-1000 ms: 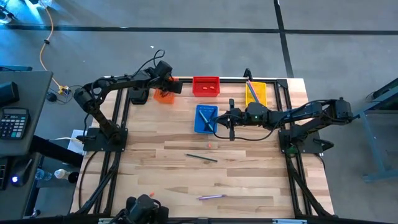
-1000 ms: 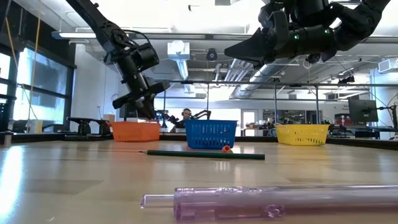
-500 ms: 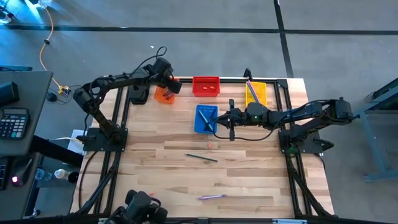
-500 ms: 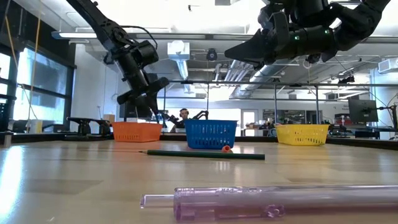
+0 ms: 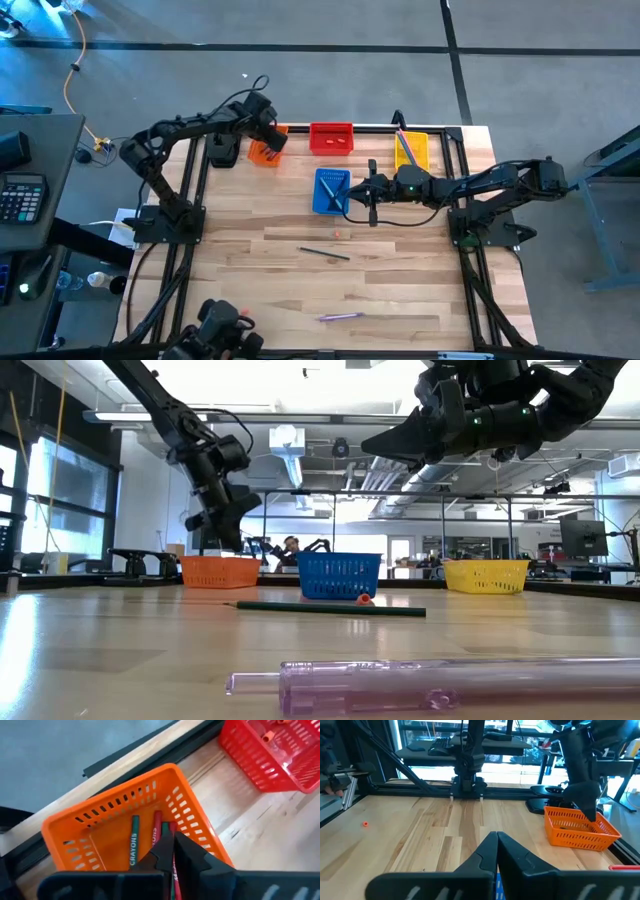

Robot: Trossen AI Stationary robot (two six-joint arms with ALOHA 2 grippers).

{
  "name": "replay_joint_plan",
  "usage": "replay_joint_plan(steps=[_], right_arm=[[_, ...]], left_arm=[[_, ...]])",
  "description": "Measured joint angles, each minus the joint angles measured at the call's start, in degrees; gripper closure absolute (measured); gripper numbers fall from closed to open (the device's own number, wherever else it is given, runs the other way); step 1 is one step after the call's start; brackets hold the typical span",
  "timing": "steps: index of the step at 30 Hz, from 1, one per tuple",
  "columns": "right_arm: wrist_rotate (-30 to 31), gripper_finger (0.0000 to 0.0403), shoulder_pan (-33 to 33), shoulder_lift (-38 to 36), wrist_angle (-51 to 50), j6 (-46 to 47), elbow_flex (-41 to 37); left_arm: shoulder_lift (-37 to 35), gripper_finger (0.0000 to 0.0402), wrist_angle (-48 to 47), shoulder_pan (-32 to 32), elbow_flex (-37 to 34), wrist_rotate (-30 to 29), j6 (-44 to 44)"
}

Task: Sort crayons/erasers/pens/pencils in bins
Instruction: Adjust the orange bin, then put the orange eraser into the red bin

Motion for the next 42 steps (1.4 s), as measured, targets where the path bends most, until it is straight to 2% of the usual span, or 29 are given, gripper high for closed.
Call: replay_joint_plan(steps=[5,11,15,19,25,42], right_arm=[[0.0,0.0403,0.0,0.0,0.0,-0.1,0.0],[0.5,0.0403,0.0,0.0,0.0,-0.1,0.0],[0.7,0.0403,0.0,0.0,0.0,-0.1,0.0],[0.7,0.0403,0.0,0.0,0.0,-0.3,0.0],[0.7,0.0403,0.0,0.0,0.0,-0.6,0.0],[0.9,0.0403,0.0,0.0,0.0,-0.6,0.0]], left_arm=[[1.5,0.0401,0.8,0.0,0.0,-0.1,1.6],[3.4,0.0401,1.2,0.7,0.0,-9.0,1.2],[3.5,0.0401,1.3,1.6,0.0,-12.7,-0.1],[3.5,0.0401,1.7,2.7,-0.3,-13.0,-0.8],[3.5,0.0401,1.6,3.4,-0.4,-16.4,-1.7],[1.2,0.0401,-1.0,3.5,-0.4,-16.8,-2.7]])
